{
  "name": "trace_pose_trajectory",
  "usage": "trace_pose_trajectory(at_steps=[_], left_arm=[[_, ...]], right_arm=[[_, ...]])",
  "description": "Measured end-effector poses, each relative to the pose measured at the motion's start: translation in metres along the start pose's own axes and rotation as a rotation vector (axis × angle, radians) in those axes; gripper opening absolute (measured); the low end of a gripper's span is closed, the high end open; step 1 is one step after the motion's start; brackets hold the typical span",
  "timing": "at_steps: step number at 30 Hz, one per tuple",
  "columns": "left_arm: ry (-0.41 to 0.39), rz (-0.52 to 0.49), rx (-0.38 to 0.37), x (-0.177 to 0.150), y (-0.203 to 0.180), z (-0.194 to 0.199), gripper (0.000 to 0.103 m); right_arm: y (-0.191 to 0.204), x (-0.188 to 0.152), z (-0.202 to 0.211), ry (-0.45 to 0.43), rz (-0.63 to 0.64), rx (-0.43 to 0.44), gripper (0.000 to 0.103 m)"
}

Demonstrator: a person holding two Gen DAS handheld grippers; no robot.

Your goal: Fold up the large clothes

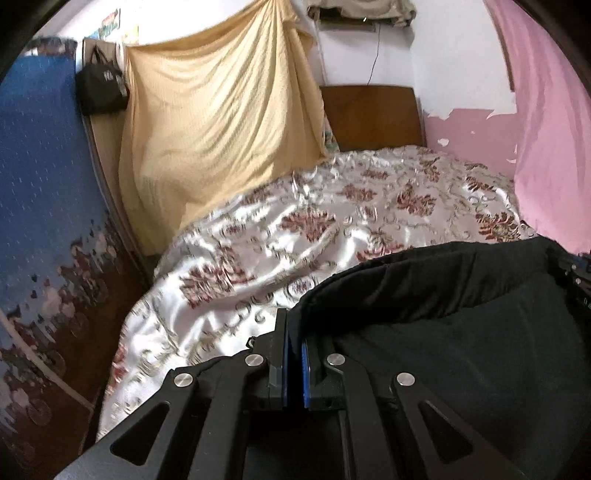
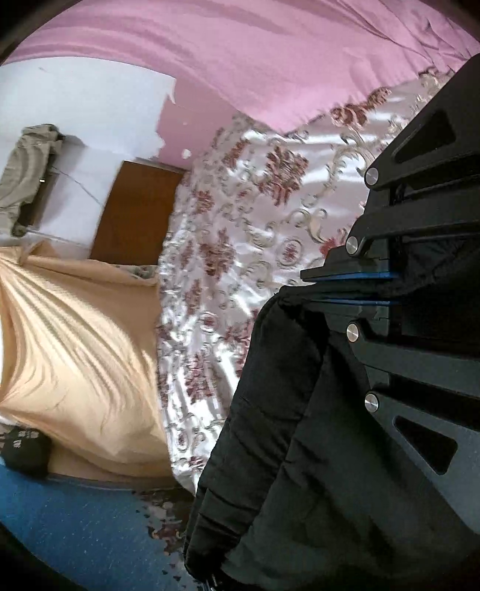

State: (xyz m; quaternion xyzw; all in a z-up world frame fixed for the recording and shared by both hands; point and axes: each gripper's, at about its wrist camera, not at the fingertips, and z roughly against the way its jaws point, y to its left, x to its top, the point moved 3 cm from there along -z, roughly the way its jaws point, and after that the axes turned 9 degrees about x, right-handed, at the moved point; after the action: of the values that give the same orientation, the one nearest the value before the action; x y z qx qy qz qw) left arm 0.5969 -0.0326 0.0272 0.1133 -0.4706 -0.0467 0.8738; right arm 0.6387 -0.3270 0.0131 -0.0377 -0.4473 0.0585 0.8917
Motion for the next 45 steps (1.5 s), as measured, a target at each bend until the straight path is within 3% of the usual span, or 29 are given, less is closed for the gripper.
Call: trace_pose_trajectory(at_steps=[10, 18, 20, 21, 22, 24, 26, 30, 32, 41, 45], left_arm=[[0.05, 0.012, -0.016, -0.013, -0.006, -0.028, 0.007], [0.097, 0.083, -0.079, -0.011, 0.005, -0.032, 0.014], [0.102, 0.108, -0.091, -0.01, 0.01, -0.03, 0.025], [0.093, 0.123, -0.092, -0.009, 0.013, -0.028, 0.041], [0.07, 0.148, -0.095, -0.009, 0.017, -0.022, 0.069], [0.003, 0.198, -0.086, -0.007, 0.026, -0.009, 0.095], [-0.061, 0.244, -0.112, -0.006, 0.034, 0.006, 0.095], [-0.05, 0.242, -0.166, -0.015, 0.033, 0.024, 0.095], [-0.071, 0.2, -0.198, -0.026, 0.025, 0.038, 0.096], [-0.087, 0.01, -0.36, -0.101, -0.029, 0.085, 0.097], [-0.118, -0.051, -0.352, -0.123, -0.052, 0.088, 0.097]], right_arm=[[-0.004, -0.026, -0.036, 0.039, -0.025, 0.033, 0.007], [-0.006, -0.028, -0.03, 0.014, -0.054, 0.055, 0.01], [-0.006, -0.028, -0.027, 0.006, -0.055, 0.066, 0.012], [-0.006, -0.028, -0.025, 0.004, -0.056, 0.069, 0.014], [-0.007, -0.028, -0.022, -0.003, -0.057, 0.078, 0.017], [-0.008, -0.026, -0.014, -0.023, -0.06, 0.09, 0.04], [-0.009, -0.025, -0.003, -0.056, -0.053, 0.097, 0.051], [-0.007, -0.029, 0.022, -0.084, -0.043, 0.131, 0.065], [-0.001, -0.038, 0.042, -0.102, -0.03, 0.177, 0.081], [0.037, -0.107, 0.087, -0.088, 0.021, 0.313, 0.086], [0.048, -0.138, 0.084, -0.11, 0.034, 0.31, 0.087]])
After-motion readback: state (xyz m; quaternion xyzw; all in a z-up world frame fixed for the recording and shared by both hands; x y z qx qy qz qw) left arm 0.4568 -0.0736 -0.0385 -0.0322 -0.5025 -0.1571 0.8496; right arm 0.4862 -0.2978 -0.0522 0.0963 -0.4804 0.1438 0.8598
